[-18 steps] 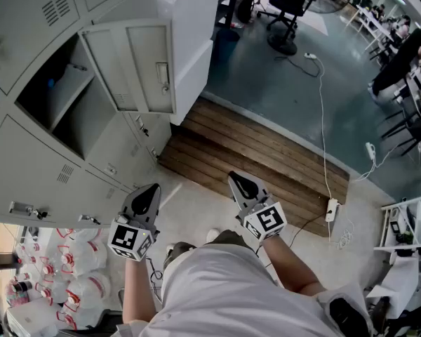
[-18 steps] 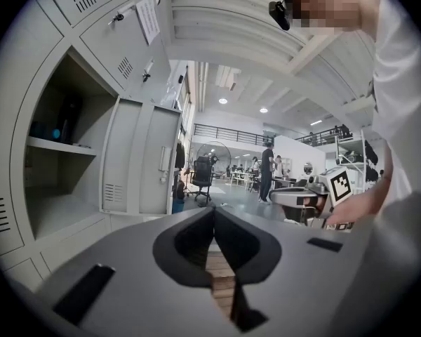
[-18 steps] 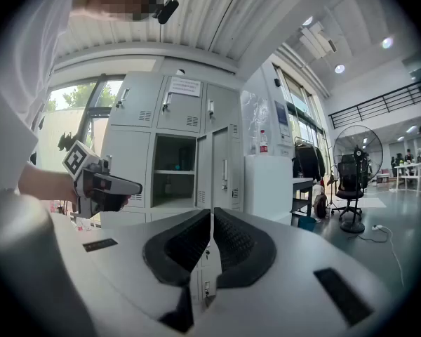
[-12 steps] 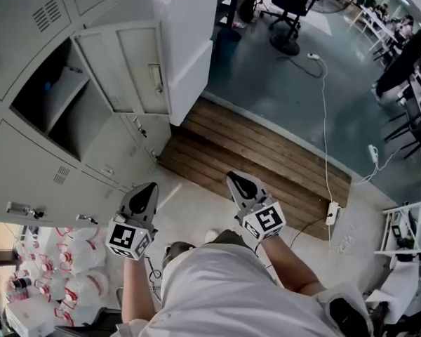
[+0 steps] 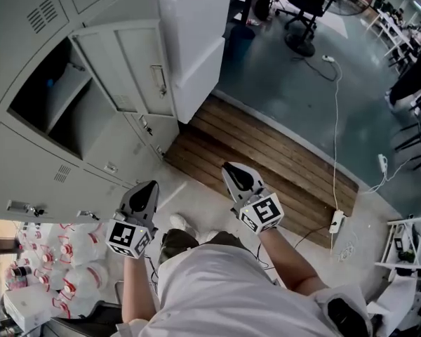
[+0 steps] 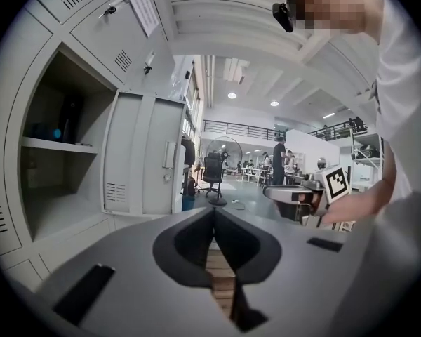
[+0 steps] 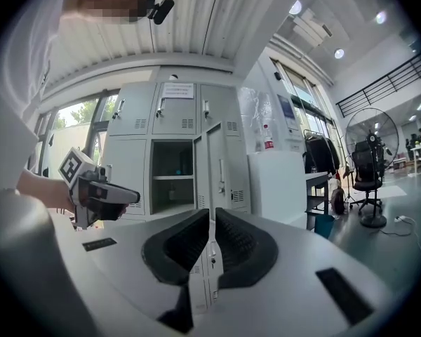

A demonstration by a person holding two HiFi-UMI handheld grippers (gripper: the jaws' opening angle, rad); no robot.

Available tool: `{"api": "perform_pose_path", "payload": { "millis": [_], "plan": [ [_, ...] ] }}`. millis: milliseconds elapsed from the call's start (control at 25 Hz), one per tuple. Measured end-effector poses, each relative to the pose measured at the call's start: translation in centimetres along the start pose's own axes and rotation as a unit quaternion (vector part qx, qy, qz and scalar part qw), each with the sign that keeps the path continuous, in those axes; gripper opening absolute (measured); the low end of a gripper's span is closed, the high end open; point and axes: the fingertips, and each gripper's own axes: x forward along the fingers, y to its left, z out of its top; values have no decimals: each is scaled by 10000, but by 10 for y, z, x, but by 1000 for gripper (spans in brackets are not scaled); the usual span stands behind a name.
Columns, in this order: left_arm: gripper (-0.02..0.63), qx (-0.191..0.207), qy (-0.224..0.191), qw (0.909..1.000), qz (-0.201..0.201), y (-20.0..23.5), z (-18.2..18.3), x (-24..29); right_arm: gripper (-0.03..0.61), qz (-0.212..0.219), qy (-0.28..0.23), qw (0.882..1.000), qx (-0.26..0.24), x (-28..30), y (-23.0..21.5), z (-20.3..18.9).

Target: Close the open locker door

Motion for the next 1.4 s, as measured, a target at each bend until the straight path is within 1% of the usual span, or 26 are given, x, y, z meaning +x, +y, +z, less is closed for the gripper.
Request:
{"api": "perform_pose_path", "payload": {
  "millis": [440, 720, 880, 1120, 1400],
  "plan": [
    [3, -35, -8, 9998, -209, 87, 11, 34, 37, -93, 49, 9999, -71, 95, -18, 11],
    [3, -77, 7, 9998, -196, 136, 11, 31, 51, -156, 26, 9998, -157, 152, -24, 16],
    [3, -86, 40, 9998, -200, 152, 6, 27, 58, -127, 16, 9996, -240, 177, -27, 20],
    [3, -175, 79, 9998, -23, 166, 3, 18, 72, 103, -8, 9994, -316, 210, -27, 28],
    [3, -326, 69, 9987, 384, 175, 4, 20, 100, 345, 21, 9987, -381, 238, -39, 39]
  ]
}}
